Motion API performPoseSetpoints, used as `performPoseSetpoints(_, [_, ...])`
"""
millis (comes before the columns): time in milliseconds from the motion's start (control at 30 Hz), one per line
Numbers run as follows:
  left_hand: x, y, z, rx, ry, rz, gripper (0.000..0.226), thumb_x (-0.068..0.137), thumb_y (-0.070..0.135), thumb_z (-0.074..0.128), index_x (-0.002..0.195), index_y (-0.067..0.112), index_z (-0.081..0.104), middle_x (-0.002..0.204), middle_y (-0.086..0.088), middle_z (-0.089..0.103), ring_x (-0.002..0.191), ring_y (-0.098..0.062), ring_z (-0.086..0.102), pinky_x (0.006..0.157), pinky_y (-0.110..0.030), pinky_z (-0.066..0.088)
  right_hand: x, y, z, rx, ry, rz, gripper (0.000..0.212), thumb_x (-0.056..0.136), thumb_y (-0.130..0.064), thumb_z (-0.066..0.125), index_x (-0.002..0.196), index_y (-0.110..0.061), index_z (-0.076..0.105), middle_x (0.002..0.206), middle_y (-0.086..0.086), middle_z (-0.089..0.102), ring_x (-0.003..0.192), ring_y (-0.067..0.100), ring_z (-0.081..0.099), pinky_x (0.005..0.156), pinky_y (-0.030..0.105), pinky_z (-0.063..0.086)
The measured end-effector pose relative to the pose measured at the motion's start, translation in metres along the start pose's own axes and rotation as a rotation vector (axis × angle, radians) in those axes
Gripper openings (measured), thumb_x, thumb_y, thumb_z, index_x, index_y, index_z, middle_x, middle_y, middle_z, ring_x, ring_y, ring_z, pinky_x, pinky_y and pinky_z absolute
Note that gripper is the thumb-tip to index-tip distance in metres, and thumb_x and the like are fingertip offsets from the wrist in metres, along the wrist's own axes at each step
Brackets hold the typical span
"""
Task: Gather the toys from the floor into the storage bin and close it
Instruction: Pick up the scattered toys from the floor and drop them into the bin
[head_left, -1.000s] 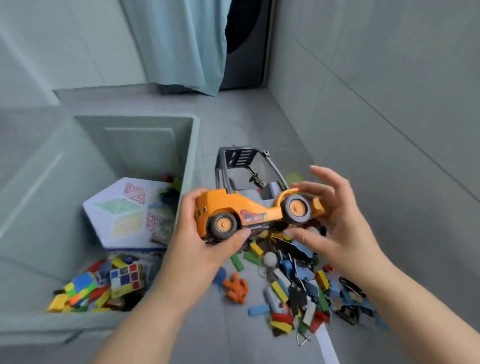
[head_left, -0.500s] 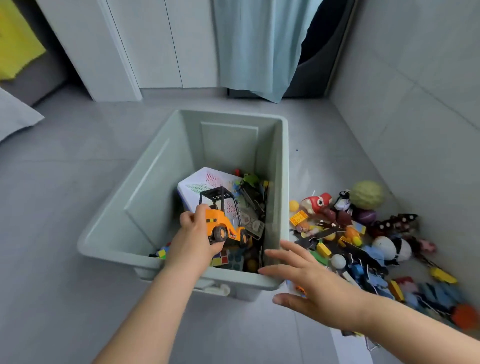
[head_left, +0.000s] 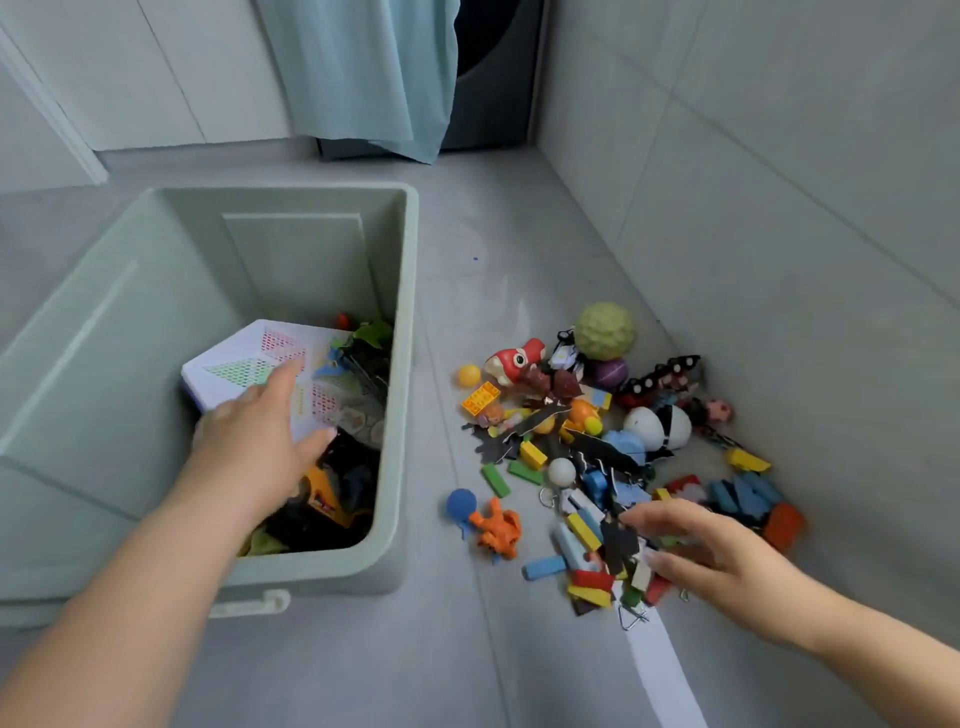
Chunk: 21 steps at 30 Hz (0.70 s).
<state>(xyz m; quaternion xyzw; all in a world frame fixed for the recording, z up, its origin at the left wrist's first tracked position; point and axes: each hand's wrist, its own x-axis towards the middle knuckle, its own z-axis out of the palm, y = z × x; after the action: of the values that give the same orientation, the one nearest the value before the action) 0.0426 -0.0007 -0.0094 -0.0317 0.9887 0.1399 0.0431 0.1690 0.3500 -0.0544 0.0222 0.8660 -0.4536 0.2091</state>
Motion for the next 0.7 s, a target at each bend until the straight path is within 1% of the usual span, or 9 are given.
performPoseSetpoints(67, [-0.015,0.051,-0.008,-0.416,0.273,0.224,0.047,0.088,0.018,0.059,0.132,0.022,0.043,0.123,-0.001,0.058,0.118,-0.024,0.049,0.098,-0.033,0.036,-0.006,0.045,-0.017,0.041,0.080,0.098,0.024,0.085,-0.023,0.063,0.099,-0.043,0.064,0.111,-0.012,0.063,0.099,0.004,0.062,0.087,0.027,0.053])
performPoseSetpoints(100, [-0.025,0.079,-0.008,-0.639,0.266,0.331,0.037,0.086,0.014,0.058,0.121,0.024,0.049,0.112,0.004,0.061,0.110,-0.016,0.054,0.093,-0.025,0.040,-0.007,0.065,-0.023,0.030,0.115,0.138,0.025,0.086,-0.017,0.063,0.095,-0.039,0.066,0.108,-0.010,0.064,0.099,0.005,0.062,0.088,0.028,0.052])
performPoseSetpoints(200, [-0.052,0.159,0.027,-1.038,-0.282,0.404,0.026,0.087,0.010,0.058,0.103,0.030,0.053,0.092,0.009,0.065,0.089,-0.007,0.062,0.079,-0.015,0.047,0.000,0.106,-0.034,0.000,0.191,0.249,0.023,0.086,-0.011,0.063,0.091,-0.033,0.062,0.107,-0.005,0.063,0.098,0.007,0.059,0.083,0.021,0.048])
performPoseSetpoints(267, [-0.059,0.197,0.081,-1.010,-0.608,0.308,0.026,0.089,0.010,0.056,0.107,0.029,0.052,0.094,0.007,0.066,0.091,-0.014,0.064,0.078,-0.020,0.049,0.012,0.124,-0.030,-0.004,0.254,0.274,0.023,0.083,-0.011,0.066,0.089,-0.032,0.058,0.109,-0.003,0.059,0.100,0.010,0.057,0.087,0.024,0.047])
performPoseSetpoints(333, [-0.058,0.219,0.149,-0.932,-0.714,0.154,0.023,0.091,0.014,0.053,0.109,0.027,0.047,0.096,0.005,0.064,0.089,-0.018,0.062,0.072,-0.016,0.046,0.029,0.138,-0.019,-0.062,0.321,0.296,0.030,0.079,-0.021,0.071,0.102,-0.031,0.055,0.117,-0.002,0.052,0.113,0.016,0.051,0.098,0.029,0.041])
performPoseSetpoints(400, [-0.059,0.227,0.209,-0.914,-0.700,-0.052,0.025,0.093,0.013,0.050,0.113,0.027,0.043,0.092,0.004,0.059,0.076,-0.009,0.056,0.058,-0.007,0.041,0.047,0.146,-0.005,-0.124,0.367,0.371,0.063,0.073,-0.034,0.076,0.127,-0.026,0.045,0.134,0.003,0.043,0.126,0.020,0.039,0.104,0.032,0.035])
performPoseSetpoints(467, [-0.067,0.229,0.249,-0.982,-0.629,-0.243,0.034,0.091,0.009,0.054,0.119,0.026,0.043,0.098,0.000,0.056,0.075,-0.005,0.053,0.060,-0.010,0.044,0.061,0.148,0.010,-0.195,0.338,0.387,0.083,0.071,-0.043,0.074,0.140,-0.027,0.029,0.145,0.006,0.029,0.133,0.027,0.028,0.107,0.037,0.030])
performPoseSetpoints(567, [-0.078,0.225,0.280,-1.063,-0.560,-0.333,0.047,0.086,0.007,0.062,0.126,0.025,0.044,0.112,-0.004,0.052,0.099,-0.020,0.058,0.088,-0.033,0.051,0.074,0.154,0.023,-0.299,0.285,0.348,0.076,0.080,-0.042,0.065,0.142,-0.031,0.023,0.152,0.010,0.010,0.138,0.034,0.017,0.106,0.040,0.031])
performPoseSetpoints(700, [-0.072,0.218,0.285,-1.115,-0.575,-0.348,0.060,0.085,0.005,0.063,0.136,0.024,0.038,0.119,-0.001,0.048,0.100,-0.021,0.056,0.073,-0.022,0.048,0.082,0.170,0.023,-0.249,0.330,0.322,0.069,0.082,-0.035,0.066,0.140,-0.030,0.030,0.154,0.010,0.005,0.140,0.033,0.019,0.110,0.040,0.029])
